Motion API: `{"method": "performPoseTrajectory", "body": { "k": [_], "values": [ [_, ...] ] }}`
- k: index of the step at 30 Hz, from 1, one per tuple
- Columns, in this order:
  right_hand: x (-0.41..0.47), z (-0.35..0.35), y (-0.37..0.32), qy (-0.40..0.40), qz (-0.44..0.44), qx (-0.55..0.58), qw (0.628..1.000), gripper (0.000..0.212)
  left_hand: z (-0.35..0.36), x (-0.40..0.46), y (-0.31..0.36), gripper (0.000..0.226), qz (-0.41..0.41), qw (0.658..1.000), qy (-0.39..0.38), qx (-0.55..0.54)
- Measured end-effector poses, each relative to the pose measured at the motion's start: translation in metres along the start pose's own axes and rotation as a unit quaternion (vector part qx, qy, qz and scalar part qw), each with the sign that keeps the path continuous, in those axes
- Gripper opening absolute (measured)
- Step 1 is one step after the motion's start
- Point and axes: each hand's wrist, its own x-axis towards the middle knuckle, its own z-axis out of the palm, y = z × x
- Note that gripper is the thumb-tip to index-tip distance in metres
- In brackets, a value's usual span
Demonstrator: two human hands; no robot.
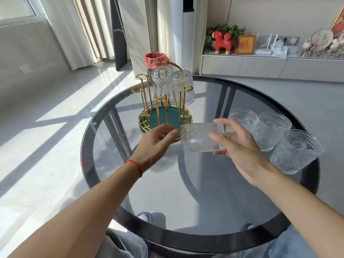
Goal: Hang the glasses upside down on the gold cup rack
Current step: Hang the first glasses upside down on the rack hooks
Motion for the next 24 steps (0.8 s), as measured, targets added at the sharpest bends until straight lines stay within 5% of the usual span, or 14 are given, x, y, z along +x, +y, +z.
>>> {"method": "performPoseTrajectory", "body": {
  "k": [3, 7, 16, 24],
  "values": [
    [-0.005, -0.002, -0.011, 0.04, -0.059, -0.075, 0.995, 0.042, -0.009, 0.007, -0.025, 0.027, 0.026, 0.977, 0.087, 0.195],
    [0.004, 0.002, -0.04, 0.036, -0.136, -0.12, 0.983, 0.046, -0.007, 0.01, -0.049, 0.034, 0.039, 0.949, 0.083, 0.303],
    [0.107, 0.08, -0.155, 0.045, -0.293, -0.13, 0.946, 0.053, -0.001, 0.006, -0.066, 0.03, 0.05, 0.944, 0.102, 0.31],
    [0.186, 0.165, -0.161, 0.043, -0.22, -0.26, 0.939, 0.06, -0.002, 0.004, -0.07, 0.033, 0.042, 0.943, 0.1, 0.315]
  ]
}}
